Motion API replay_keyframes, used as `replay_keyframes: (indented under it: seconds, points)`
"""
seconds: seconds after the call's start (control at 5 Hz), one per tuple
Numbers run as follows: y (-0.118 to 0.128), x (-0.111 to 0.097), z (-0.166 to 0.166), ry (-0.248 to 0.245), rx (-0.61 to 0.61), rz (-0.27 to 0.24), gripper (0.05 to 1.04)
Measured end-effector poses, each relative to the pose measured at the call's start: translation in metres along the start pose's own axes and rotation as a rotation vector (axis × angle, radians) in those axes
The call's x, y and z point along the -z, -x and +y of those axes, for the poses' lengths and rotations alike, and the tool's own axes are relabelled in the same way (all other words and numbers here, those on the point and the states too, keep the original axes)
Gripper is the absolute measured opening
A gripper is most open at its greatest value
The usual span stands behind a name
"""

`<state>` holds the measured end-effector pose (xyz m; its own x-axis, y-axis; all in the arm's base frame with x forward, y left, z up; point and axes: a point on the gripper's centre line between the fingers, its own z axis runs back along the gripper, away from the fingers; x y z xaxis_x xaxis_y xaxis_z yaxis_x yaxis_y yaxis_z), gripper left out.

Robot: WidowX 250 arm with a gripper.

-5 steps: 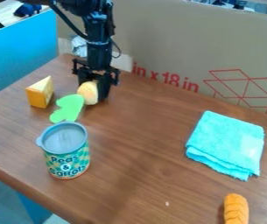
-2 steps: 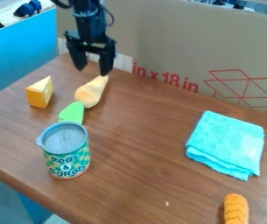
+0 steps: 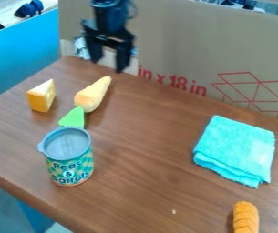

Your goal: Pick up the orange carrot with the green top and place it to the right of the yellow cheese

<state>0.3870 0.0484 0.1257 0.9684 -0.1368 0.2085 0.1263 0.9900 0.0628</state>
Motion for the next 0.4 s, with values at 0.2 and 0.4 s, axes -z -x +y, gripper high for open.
replay_keyframes:
  seconds: [0.2,0.4]
  points:
    - [-0.001,-0.003,-0.055,0.019,0.133,0.013,1.001]
    - [-0.004,-0.004,-0.085,0.062,0.176,0.007,1.001]
